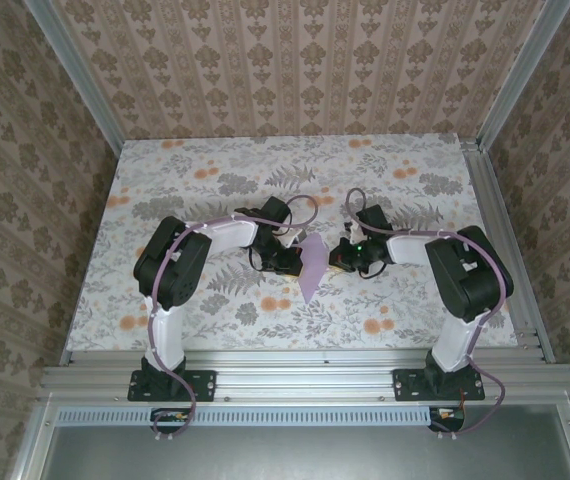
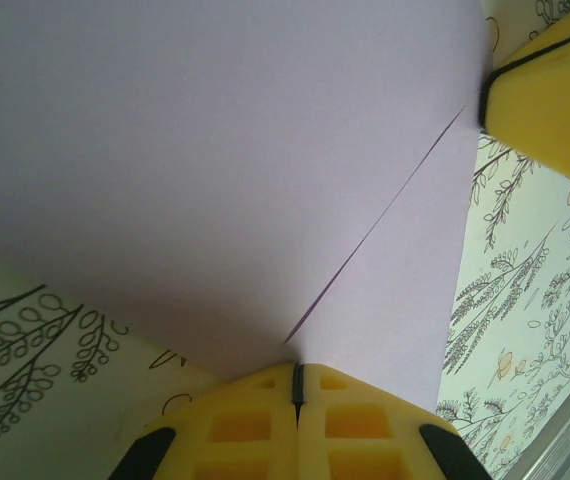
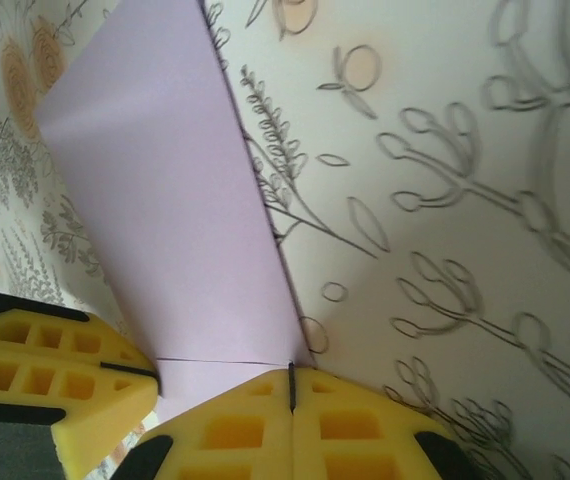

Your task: Fold a paper plane with a square sheet of paper (pick it up from the middle)

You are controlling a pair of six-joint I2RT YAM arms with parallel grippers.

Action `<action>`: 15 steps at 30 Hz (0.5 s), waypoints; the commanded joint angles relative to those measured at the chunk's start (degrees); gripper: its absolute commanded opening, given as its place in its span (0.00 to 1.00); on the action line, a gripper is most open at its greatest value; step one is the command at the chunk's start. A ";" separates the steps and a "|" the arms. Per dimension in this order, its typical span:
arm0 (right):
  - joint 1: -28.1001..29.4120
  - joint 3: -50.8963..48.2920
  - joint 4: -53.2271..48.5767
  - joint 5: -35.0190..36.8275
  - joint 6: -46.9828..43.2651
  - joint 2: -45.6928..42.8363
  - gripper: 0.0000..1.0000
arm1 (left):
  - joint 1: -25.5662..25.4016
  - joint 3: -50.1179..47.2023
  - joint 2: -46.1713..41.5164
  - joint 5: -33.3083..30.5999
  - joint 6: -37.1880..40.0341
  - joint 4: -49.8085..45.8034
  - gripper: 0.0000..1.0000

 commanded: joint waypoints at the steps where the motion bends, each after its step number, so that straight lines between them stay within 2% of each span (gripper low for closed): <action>1: 0.32 -0.53 -4.52 4.53 -1.48 -4.83 0.05 | 0.36 -3.08 5.19 -11.15 1.83 -3.71 0.02; 5: 1.55 -0.44 -4.49 4.02 -0.76 -7.21 0.05 | 0.38 -2.90 5.28 -10.71 1.81 -3.71 0.02; 10: 3.16 0.69 -4.76 4.39 -0.38 -5.70 0.06 | 0.34 -2.57 4.86 -10.61 1.66 -3.66 0.02; 15: 3.16 0.01 -3.86 4.80 0.14 -3.30 0.17 | 0.34 -3.14 4.49 -10.61 1.64 -3.33 0.02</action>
